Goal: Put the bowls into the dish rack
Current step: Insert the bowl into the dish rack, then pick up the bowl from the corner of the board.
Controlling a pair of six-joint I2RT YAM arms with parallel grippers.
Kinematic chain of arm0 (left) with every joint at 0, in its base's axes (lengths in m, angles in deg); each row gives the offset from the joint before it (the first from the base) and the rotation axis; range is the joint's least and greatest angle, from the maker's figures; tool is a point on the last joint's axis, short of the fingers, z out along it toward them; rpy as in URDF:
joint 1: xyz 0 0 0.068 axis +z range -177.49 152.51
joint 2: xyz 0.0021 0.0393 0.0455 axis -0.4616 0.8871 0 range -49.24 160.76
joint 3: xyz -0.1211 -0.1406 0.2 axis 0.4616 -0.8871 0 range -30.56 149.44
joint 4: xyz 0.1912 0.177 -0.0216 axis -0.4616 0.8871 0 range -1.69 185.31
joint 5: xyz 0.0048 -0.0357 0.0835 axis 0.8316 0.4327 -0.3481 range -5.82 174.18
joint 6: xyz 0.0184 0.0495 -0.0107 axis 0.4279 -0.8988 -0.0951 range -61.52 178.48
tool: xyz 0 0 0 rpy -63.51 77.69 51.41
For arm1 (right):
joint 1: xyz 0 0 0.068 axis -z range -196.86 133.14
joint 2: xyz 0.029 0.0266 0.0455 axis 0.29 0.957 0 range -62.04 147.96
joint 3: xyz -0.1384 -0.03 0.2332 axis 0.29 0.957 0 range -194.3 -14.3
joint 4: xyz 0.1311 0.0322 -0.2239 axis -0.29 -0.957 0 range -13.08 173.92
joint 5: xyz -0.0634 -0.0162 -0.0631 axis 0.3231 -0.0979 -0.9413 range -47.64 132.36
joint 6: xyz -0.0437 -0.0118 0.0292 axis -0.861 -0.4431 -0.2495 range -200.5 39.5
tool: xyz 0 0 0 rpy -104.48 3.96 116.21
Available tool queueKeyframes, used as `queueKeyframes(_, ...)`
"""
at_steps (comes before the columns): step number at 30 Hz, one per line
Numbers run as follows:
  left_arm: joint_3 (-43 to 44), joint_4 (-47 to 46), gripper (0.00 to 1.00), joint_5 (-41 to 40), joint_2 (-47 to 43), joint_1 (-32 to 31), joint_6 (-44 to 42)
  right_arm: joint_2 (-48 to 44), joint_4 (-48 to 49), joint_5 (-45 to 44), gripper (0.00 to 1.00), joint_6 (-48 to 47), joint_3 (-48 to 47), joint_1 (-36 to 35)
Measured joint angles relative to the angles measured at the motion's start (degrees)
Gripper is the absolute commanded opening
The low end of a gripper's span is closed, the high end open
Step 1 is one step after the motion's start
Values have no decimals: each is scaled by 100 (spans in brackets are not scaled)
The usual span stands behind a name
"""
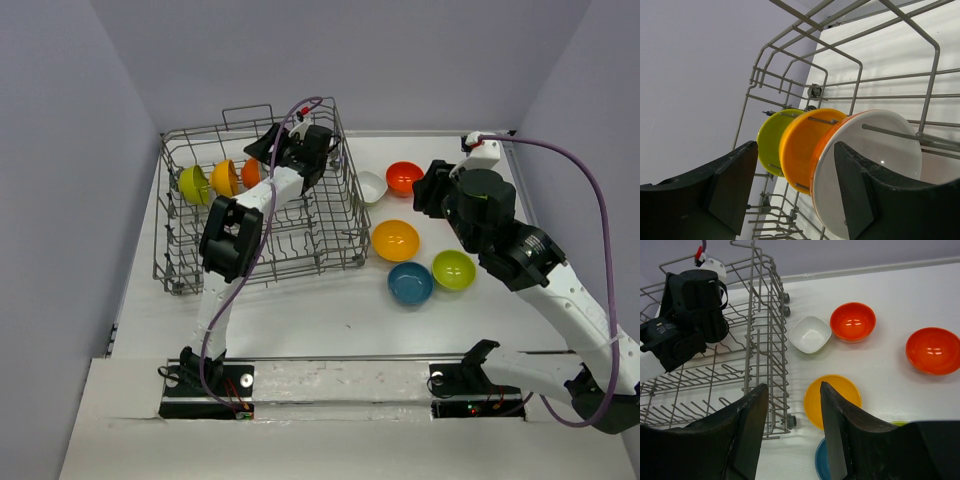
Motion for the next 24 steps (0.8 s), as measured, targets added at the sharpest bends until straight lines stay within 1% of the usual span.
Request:
queueKeyframes(10, 153, 437, 75, 262, -264, -61, 372, 28, 7, -9, 52, -7, 0, 0)
queueKeyframes(17, 326, 975, 74, 584, -413, -96, 911, 96, 15, -52, 52, -17, 0, 0)
queueKeyframes(22, 566, 1661, 74, 1064, -758, -175, 1491, 188, 35, -103, 53, -11, 0, 0)
queueKeyframes(24, 719, 1915, 75, 1220, -1029, -216, 1749, 315, 37, -210, 56, -7, -2, 0)
